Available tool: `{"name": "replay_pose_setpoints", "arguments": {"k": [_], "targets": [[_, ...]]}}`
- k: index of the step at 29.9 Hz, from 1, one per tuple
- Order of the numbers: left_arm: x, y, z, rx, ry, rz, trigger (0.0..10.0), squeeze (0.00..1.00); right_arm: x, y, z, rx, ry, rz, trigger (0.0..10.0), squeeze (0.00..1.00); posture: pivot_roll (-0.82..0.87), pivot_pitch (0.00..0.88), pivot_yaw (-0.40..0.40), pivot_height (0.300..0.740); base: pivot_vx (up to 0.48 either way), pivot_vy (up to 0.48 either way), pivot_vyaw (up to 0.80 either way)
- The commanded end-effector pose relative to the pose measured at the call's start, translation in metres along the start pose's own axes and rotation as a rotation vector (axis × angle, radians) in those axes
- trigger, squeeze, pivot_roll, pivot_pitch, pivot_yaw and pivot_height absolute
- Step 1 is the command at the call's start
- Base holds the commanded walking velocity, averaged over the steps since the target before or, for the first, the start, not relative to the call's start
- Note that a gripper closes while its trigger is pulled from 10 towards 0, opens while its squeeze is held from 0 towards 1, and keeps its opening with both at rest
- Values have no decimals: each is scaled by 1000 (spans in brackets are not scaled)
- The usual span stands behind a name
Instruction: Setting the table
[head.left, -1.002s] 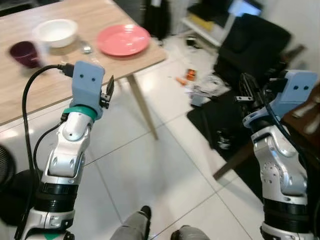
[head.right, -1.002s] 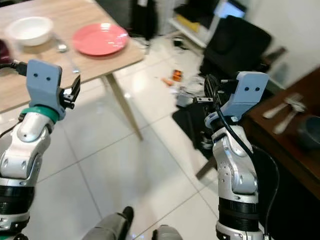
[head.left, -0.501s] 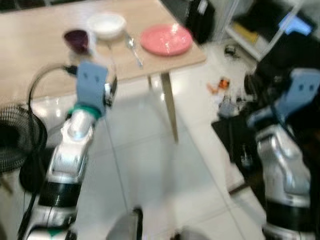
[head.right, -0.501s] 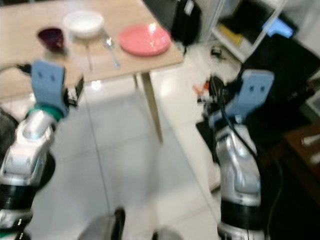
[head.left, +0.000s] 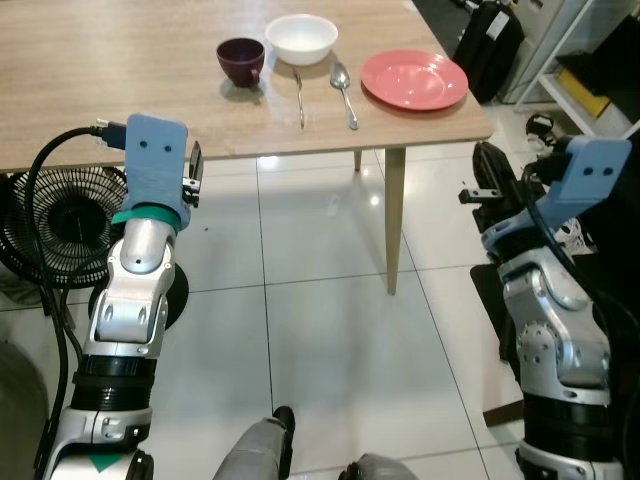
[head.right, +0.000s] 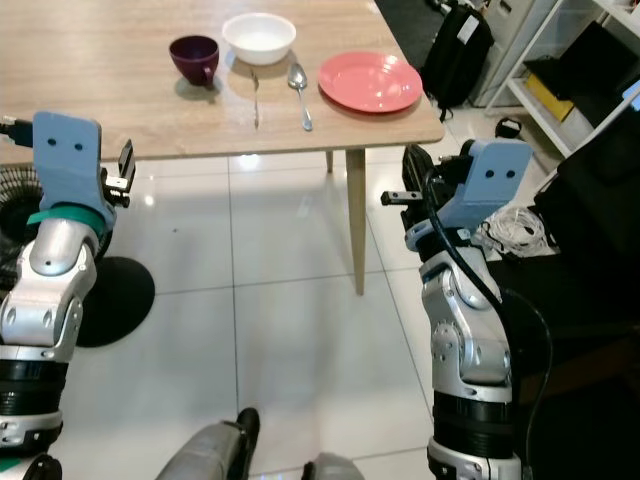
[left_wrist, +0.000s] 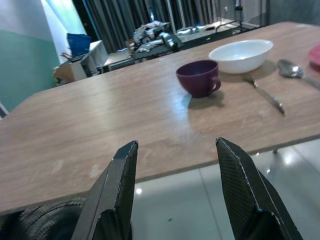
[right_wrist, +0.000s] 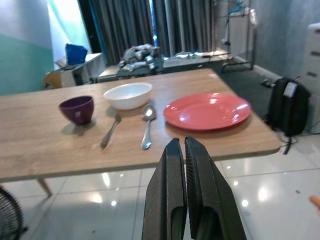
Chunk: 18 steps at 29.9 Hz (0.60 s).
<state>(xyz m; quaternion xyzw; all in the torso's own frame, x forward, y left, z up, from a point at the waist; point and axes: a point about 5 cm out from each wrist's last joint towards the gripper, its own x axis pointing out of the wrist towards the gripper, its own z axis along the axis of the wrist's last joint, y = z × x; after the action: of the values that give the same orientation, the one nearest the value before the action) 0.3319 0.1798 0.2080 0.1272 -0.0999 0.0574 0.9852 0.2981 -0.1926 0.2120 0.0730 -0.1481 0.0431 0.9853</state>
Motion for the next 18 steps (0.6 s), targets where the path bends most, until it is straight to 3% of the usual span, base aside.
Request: {"name": "replay_pose_setpoints", "arguments": {"k": [1,18], "targets": [[2,1,-1,7,3,12,10000,0,-1,-1,-2,17,4,-7,10000,0,53,0,35,740,458,0,0],[3,1,-1,12,2,21,10000,0,-1,-1,-2,19,-1,-10,10000,0,56,5,37,740,458,0,0]]}}
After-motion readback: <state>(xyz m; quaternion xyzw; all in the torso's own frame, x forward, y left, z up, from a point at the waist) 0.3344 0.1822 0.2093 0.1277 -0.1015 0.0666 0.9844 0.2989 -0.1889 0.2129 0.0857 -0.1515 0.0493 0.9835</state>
